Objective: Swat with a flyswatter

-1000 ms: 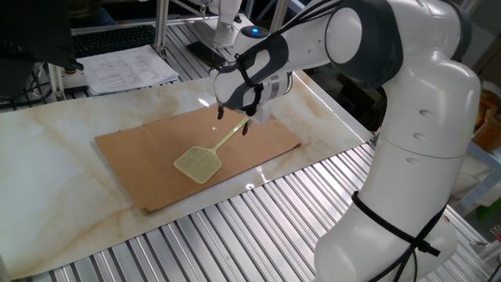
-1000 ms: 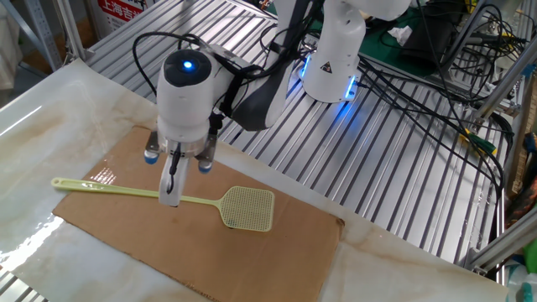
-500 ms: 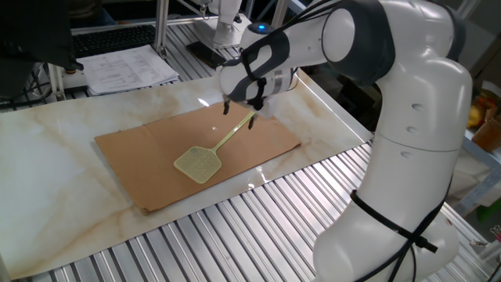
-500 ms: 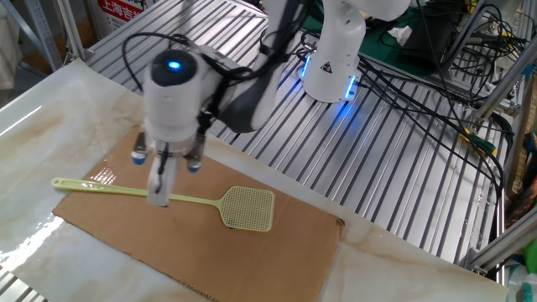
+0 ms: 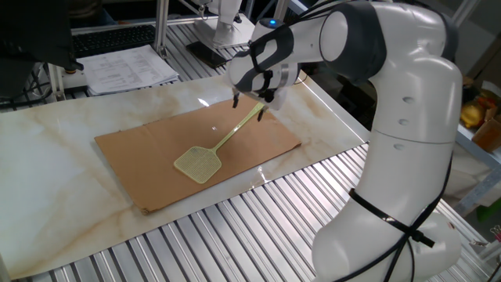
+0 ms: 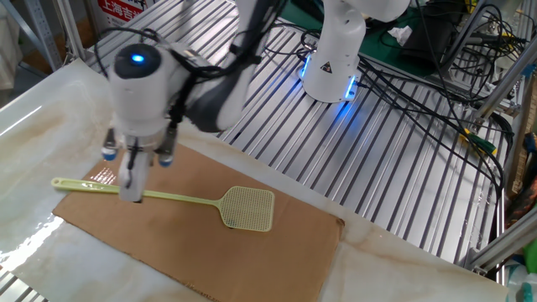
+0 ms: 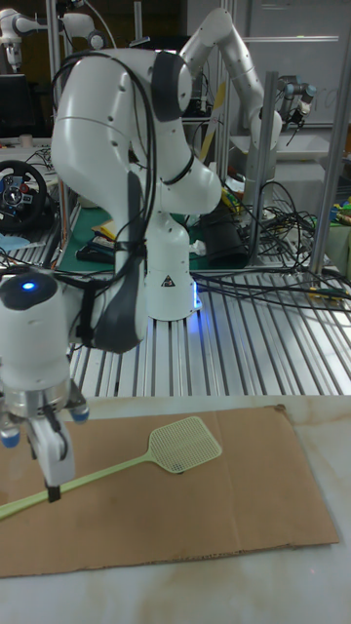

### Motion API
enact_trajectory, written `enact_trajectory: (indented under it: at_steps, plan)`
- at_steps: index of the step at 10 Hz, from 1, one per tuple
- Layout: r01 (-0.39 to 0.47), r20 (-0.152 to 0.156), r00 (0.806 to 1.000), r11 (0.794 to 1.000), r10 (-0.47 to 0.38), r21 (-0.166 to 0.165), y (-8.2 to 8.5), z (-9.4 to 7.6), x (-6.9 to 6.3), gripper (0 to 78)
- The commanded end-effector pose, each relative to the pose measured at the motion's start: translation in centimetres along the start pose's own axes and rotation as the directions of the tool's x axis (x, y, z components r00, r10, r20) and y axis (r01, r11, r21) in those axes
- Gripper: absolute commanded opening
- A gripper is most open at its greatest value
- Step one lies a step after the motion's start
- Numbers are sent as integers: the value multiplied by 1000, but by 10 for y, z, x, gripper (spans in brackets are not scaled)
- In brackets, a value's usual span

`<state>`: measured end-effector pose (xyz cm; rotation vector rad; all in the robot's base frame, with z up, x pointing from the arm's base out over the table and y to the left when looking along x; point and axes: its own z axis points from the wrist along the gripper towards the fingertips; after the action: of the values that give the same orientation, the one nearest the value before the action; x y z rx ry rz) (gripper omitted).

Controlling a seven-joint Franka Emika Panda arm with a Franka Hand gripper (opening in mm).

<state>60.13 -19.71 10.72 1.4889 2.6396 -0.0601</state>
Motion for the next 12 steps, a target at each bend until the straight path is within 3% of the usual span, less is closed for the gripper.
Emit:
enact_trajectory:
  at_steps: [1, 5, 12]
  plan:
    - [29, 3, 1000, 1000, -29, -5, 3, 5, -27, 774]
    - [18, -13, 1000, 1000, -18, -14, 4, 7, -27, 774]
    - [3, -9, 1000, 1000, -3, -27, 4, 26, -25, 774]
